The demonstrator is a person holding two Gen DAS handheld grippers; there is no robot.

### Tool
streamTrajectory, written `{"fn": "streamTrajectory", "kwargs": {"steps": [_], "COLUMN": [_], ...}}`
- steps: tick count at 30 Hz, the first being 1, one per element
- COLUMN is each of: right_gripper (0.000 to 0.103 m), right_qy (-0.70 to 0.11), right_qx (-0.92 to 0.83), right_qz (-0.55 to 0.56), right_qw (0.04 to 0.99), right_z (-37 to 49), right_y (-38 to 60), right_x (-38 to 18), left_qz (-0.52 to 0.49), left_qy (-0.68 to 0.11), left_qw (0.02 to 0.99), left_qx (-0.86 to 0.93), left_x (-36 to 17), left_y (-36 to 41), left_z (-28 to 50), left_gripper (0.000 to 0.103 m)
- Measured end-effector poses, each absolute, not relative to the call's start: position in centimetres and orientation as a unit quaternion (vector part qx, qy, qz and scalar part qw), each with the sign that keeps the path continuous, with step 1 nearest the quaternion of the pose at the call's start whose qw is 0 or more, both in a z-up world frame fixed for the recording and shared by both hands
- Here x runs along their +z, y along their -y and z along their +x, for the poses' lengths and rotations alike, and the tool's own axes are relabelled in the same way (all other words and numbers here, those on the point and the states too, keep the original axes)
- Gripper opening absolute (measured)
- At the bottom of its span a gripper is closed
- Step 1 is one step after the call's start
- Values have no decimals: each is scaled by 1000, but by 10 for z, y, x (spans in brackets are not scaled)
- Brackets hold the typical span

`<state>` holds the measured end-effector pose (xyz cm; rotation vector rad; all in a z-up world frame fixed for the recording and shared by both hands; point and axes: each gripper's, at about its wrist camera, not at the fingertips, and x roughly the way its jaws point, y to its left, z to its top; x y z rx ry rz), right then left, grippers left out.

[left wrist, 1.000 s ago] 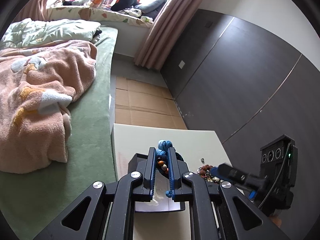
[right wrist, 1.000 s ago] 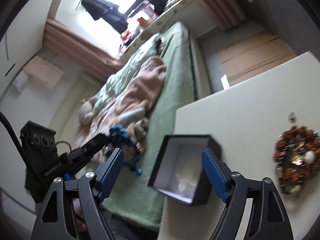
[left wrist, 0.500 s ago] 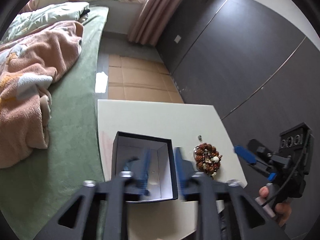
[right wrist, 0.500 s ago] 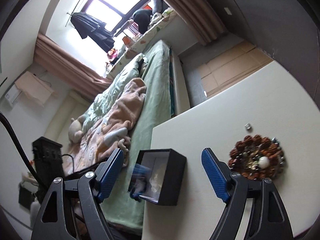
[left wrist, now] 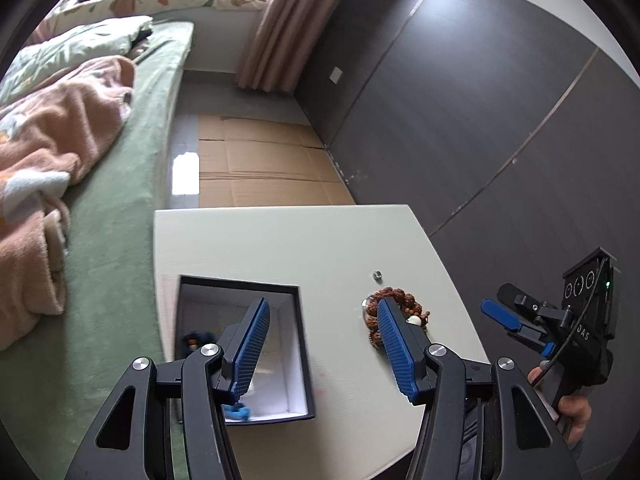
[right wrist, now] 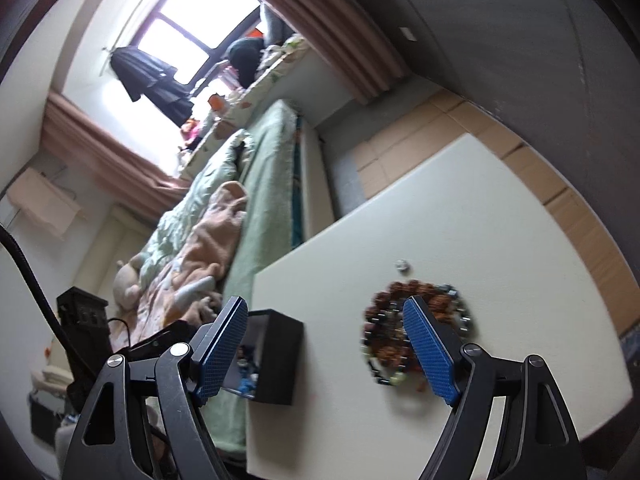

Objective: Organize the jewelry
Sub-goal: 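Move the left gripper to the brown bead bracelet and grasp it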

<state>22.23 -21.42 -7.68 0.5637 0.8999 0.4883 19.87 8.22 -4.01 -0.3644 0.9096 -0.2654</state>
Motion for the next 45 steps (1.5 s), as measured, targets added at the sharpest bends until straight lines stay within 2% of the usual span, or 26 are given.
{"fn": "streamTrajectory", "kwargs": {"steps": [18,22,30,32,34,35,36,37,40,45], "right_gripper": [80,80,80,80,79,78,73,70,66,63], "right_qy": [-508,-521,-535,-539,-541,-542,-543,-544,-548,-558], "right_qx": [146,140,140,142,146,148,151,155,162,178], "right_qz": [300,319,325,326,323,323,324,324,323,328], "right_qw": [794,780,767,764,762,761,760,758,754,741], "right_z": [226,227,239,240,242,243,243,244,246,248], "right_y": [258,265,262,259,256,254,252,249,241,228], "right_x": [-122,-133,-150,-153,-155,-156,-157,-157,-159,-165], "left_qz": [-111,-100,-91,-89,-94,-97,-101,-108,-106,-121], "left_qy": [-492,-508,-540,-550,-560,-564,-566,-564,-559,-544], "left_qw": [848,840,823,818,811,808,806,806,810,818], "left_qx": [-164,-163,-151,-144,-141,-140,-141,-144,-142,-144], "left_x": [-76,-91,-121,-128,-136,-139,-141,-141,-136,-123], "left_y": [15,33,50,52,52,51,51,50,47,37], "left_z": [232,239,250,253,256,256,256,256,252,247], "left_gripper": [57,52,48,38,34,29,27,19,8,8]}}
